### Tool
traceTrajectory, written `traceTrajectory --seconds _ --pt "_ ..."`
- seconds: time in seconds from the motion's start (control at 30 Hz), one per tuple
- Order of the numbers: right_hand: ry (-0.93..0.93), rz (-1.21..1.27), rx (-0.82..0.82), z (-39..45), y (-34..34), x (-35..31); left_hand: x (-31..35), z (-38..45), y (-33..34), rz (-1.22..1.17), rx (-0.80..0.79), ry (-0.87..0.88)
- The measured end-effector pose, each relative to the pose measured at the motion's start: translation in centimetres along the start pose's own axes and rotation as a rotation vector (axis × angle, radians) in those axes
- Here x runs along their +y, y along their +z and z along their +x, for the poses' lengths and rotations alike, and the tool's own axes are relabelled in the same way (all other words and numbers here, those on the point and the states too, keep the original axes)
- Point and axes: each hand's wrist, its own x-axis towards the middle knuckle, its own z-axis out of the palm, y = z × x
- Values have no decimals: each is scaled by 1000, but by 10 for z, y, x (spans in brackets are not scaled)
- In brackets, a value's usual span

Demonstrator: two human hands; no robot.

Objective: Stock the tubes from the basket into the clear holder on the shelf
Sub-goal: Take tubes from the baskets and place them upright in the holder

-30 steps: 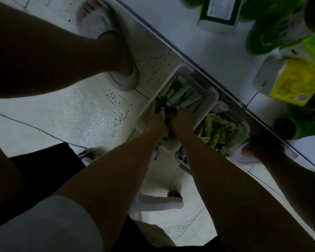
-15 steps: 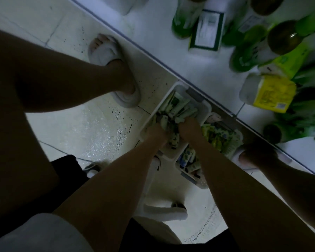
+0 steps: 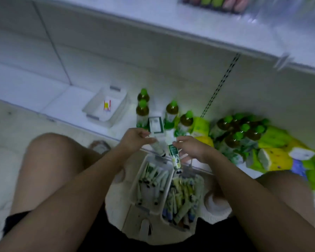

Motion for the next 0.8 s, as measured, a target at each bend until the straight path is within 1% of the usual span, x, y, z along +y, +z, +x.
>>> traceTrajectory --seconds 0.13,0.23,0.33,0.4,0.47,0.57,0.67,0.73,0.8 --pt "-184 95 -18 -67 -23 -52 71 -26 -35 -361 -126 122" --pt "-315 159 1 -122 -34 -89 129 -50 -50 -595 -235 217" --pt "-443 202 48 -170 -48 -121 187 -76 -53 -764 -298 288" --pt "-514 178 107 -200 -58 -139 223 -94 -55 -715 -342 322" --pt "-569 156 186 -229 -70 -157 255 -112 -58 -579 -351 371" --pt "-632 134 303 -267 -90 -181 300 -136 -63 -421 -274 524" --pt "-690 67 393 -299 -110 -199 339 -151 -70 -360 -178 650" --pt "-709 33 471 -315 -124 -210 362 -156 -76 -305 -151 676" --pt "-721 -43 580 -326 -137 -219 382 -160 -80 -218 -167 679"
